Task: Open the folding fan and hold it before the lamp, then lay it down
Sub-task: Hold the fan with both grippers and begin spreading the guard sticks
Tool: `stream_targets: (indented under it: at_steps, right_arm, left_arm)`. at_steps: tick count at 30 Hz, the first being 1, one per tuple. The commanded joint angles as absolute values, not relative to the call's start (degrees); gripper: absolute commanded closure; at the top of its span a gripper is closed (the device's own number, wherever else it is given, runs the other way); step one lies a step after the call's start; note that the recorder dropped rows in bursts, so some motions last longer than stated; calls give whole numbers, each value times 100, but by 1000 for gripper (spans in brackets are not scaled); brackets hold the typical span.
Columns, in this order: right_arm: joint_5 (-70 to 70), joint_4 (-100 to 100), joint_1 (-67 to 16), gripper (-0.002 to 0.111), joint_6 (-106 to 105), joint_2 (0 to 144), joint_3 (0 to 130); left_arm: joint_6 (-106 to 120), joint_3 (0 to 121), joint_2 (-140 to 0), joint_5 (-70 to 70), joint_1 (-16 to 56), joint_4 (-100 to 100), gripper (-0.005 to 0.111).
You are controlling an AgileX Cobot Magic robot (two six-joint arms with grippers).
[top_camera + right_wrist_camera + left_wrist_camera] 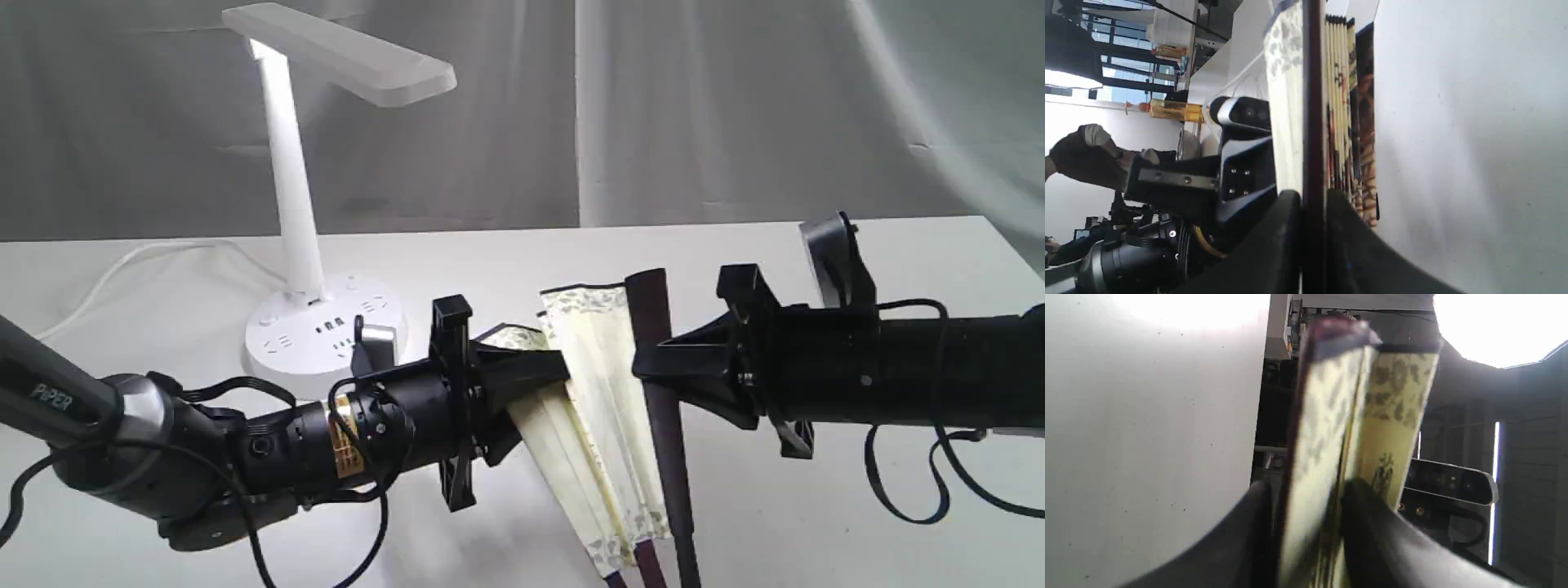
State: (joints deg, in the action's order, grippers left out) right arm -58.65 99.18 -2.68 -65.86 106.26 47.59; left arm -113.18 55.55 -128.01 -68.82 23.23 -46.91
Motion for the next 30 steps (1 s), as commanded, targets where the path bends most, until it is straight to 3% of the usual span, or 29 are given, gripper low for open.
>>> stream_targets:
  at_steps: [1, 12, 15, 19, 30]
  right_arm:
    - [-5597, 9995, -251, 108, -6511, 10561, 4811]
    - [-5485, 9995, -251, 108, -6511, 10561, 4811]
    - [-5611, 9995, -251, 108, -6511, 10561, 4811]
    - [-5812, 9995, -251, 108, -6511, 10561, 4811]
    - [-5880, 9995, 45, 108, -6500, 10561, 4811]
  left_arm:
    - [-11410, 5564, -12731, -6996, 2323, -4746, 72]
    - [-11523, 5564, -12731, -6996, 2323, -4672, 69]
    - [-11523, 5564, -12731, -6996, 2323, -4517, 81]
    - [-11499, 5564, -12731, -6996, 2323, -4246, 107]
    - [-11292, 5503, -12518, -6996, 2323, -3980, 107]
